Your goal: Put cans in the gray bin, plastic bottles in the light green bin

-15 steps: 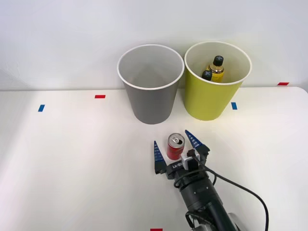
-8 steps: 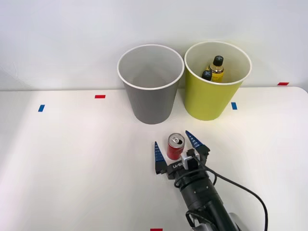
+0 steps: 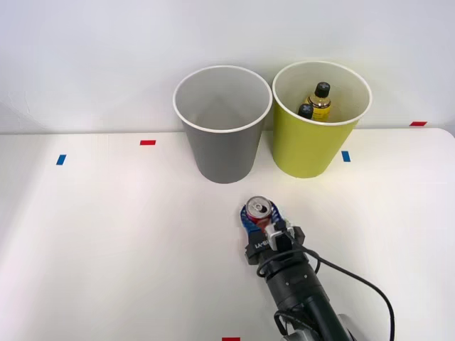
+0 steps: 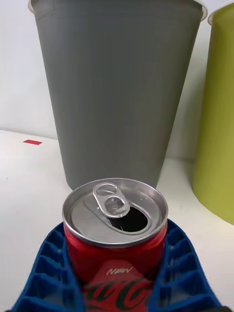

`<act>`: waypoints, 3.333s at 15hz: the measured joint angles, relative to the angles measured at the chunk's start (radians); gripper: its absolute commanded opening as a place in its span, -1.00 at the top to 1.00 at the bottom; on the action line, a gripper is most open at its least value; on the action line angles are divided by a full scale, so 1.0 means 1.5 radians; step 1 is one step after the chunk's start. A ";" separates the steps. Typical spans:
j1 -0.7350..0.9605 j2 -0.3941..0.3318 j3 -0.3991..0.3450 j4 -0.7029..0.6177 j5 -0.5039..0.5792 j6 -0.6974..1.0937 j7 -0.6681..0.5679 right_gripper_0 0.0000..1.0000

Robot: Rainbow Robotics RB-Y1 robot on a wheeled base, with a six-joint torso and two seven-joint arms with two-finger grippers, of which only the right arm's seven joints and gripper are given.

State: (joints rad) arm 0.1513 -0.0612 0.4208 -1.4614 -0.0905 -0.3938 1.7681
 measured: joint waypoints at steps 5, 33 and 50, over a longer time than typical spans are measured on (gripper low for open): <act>0.005 0.002 0.000 -0.001 -0.004 -0.023 -0.002 0.88; -0.200 -0.015 -0.065 -0.466 -0.094 0.467 -0.193 1.00; -0.483 -0.038 -0.081 -0.103 -0.091 0.397 -0.203 -1.00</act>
State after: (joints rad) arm -0.5726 -0.1187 0.2992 -1.6154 -0.2268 0.2012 1.4643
